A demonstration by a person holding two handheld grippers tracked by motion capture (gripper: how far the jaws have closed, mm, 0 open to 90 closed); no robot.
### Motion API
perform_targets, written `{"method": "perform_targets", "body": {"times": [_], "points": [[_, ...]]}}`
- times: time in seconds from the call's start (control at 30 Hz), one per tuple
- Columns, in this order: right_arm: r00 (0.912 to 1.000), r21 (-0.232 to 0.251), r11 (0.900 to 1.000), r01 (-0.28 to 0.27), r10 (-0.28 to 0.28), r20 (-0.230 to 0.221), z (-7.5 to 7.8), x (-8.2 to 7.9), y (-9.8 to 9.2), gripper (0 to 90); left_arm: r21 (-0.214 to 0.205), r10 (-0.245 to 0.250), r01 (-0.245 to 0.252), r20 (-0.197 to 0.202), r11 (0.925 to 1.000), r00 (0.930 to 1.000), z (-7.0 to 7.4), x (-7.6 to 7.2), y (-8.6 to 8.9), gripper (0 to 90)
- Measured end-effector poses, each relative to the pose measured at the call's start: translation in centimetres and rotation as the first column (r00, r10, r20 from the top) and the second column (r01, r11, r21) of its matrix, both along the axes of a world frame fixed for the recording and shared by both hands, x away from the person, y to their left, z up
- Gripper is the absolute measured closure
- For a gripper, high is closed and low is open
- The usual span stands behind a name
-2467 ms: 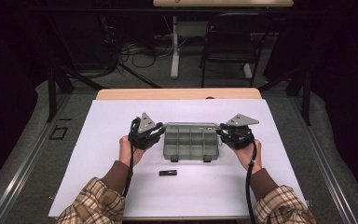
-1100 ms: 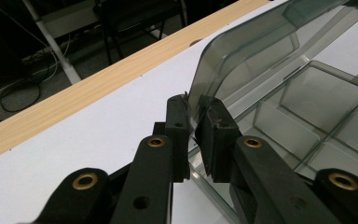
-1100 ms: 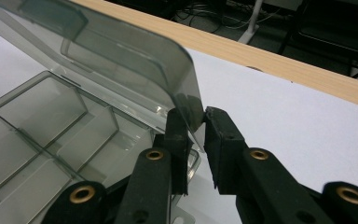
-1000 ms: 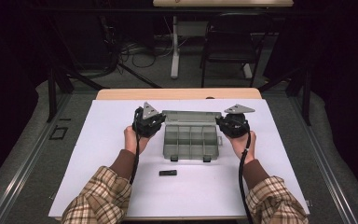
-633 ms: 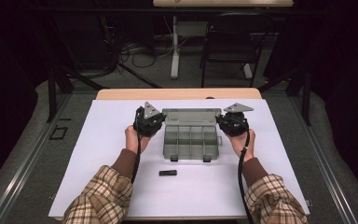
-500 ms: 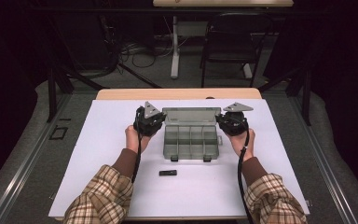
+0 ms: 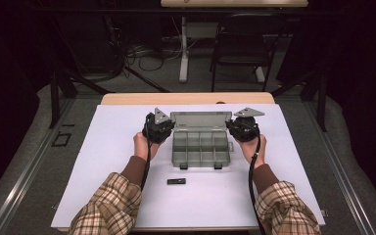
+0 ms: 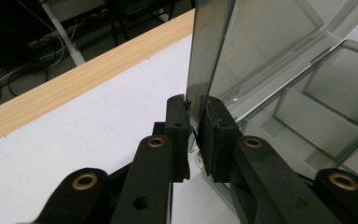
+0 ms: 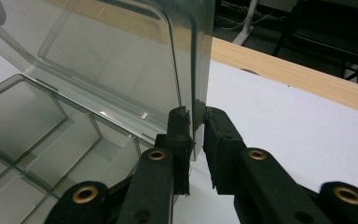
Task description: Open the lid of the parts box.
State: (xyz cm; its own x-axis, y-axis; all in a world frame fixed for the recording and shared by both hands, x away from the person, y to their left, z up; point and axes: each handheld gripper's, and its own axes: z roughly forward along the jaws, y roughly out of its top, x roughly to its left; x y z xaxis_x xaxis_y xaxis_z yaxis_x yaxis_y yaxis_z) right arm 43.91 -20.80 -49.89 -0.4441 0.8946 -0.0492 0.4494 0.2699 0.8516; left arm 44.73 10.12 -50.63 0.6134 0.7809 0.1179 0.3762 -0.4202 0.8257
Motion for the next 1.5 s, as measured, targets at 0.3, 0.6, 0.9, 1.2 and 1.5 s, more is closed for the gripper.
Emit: {"method": "perform_targets", "body": {"times": [0.3, 0.6, 0.9, 1.2, 1.5], "points": [[0.9994, -0.006, 0.9999, 0.014, -0.015, -0.03, -0.7, 0.6, 0.1, 80.8, 0.01, 0.012, -0.012, -0.011, 0.9999, 0.9999, -0.6, 0.4, -0.2, 82.3], [0.9987, -0.012, 0.9997, 0.022, -0.023, -0.046, -1.2, 0.9, 0.2, 80.8, 0.02, 0.02, -0.02, -0.03, 0.9996, 0.9994, -1.4, 0.7, -0.4, 82.3], [0.9976, -0.017, 0.9995, 0.026, -0.027, -0.064, -1.8, 1.3, 0.3, 81.2, 0.031, 0.025, -0.024, -0.041, 0.9992, 0.9989, -1.9, 1.0, -0.5, 82.3], [0.9963, -0.016, 0.9994, 0.032, -0.033, -0.08, -2.2, 1.5, 0.3, 82.0, 0.028, 0.029, -0.028, -0.044, 0.9992, 0.9986, -2.2, 1.2, -0.6, 82.3], [0.9947, -0.015, 0.9992, 0.036, -0.038, -0.095, -2.5, 1.7, 0.2, 82.7, 0.036, 0.033, -0.031, -0.058, 0.9989, 0.9978, -2.6, 1.4, -0.6, 82.3]]}}
